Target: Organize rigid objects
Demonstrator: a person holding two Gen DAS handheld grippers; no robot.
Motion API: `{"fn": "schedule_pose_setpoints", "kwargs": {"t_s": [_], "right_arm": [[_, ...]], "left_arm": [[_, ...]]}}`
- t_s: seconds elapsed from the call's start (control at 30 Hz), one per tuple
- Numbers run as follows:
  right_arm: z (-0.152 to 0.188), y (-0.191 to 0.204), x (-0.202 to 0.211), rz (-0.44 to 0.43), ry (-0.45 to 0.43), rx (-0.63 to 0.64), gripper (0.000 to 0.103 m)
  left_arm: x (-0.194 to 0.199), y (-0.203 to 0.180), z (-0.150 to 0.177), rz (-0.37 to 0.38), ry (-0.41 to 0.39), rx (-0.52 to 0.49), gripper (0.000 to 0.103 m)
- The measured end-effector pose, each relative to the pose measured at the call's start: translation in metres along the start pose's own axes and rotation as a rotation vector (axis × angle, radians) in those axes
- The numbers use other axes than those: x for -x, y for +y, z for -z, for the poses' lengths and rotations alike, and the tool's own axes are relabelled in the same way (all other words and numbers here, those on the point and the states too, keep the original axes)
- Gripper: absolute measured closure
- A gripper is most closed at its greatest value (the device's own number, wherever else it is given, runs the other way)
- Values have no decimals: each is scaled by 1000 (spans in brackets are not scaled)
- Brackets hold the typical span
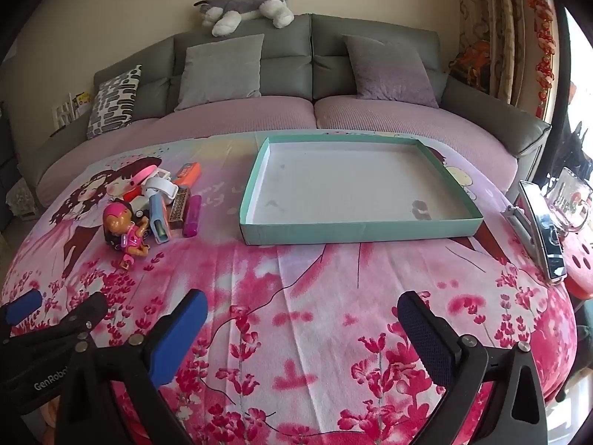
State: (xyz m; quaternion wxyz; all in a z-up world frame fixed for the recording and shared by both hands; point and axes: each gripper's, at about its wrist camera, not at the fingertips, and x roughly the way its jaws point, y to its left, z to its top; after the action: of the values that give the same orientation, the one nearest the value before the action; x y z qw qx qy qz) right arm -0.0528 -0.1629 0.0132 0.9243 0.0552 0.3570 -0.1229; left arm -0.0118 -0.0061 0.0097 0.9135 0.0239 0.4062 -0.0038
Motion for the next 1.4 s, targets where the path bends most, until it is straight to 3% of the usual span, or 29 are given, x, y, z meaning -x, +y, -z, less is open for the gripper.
{"fn": "schedule_pose_setpoints", "kwargs": {"t_s": [1.4], "right_arm": [[1, 2, 1, 5, -5, 6, 0]], "left_arm": [[-3, 2, 3, -6, 5, 5, 0]]}}
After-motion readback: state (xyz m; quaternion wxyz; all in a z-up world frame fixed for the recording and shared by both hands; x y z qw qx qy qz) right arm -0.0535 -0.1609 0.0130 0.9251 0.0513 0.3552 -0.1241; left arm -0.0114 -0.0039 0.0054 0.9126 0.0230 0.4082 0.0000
